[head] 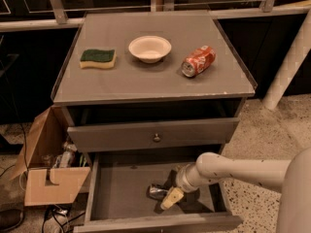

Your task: Pick redbull can from middle drawer and place on counter

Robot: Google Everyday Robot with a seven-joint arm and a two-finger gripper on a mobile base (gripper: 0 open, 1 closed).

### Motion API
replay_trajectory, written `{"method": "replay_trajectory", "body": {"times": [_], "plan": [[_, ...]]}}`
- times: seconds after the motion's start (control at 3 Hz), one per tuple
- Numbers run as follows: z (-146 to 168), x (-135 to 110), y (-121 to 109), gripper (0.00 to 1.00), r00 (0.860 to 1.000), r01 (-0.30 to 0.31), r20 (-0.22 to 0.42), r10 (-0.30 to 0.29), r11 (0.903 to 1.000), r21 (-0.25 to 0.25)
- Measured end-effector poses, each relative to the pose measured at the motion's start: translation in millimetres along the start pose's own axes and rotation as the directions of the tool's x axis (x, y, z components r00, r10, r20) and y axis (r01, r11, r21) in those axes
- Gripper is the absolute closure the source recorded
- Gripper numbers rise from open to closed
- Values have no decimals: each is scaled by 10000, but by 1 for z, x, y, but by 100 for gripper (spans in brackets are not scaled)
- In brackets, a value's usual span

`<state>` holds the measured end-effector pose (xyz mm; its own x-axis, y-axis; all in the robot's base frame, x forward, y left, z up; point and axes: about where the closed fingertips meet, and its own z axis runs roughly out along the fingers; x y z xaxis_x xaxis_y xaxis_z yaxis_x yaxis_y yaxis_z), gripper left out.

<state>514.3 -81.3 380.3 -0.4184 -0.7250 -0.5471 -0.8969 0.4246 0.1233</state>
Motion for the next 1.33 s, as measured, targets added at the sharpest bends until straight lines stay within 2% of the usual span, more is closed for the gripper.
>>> {"method": "replay_trajectory", "body": {"times": [0.33,0.67,1.0,1.33], "plan": [[0,0,0,0,10000,2,0,-2,10000,-11],[-1,5,16,0,9992,87,-397,-93,9998,-161],[-1,6,18,0,9987,71,-510,-80,9998,-170],[0,6,19,5,9985,68,-535,-78,9998,-175]]}}
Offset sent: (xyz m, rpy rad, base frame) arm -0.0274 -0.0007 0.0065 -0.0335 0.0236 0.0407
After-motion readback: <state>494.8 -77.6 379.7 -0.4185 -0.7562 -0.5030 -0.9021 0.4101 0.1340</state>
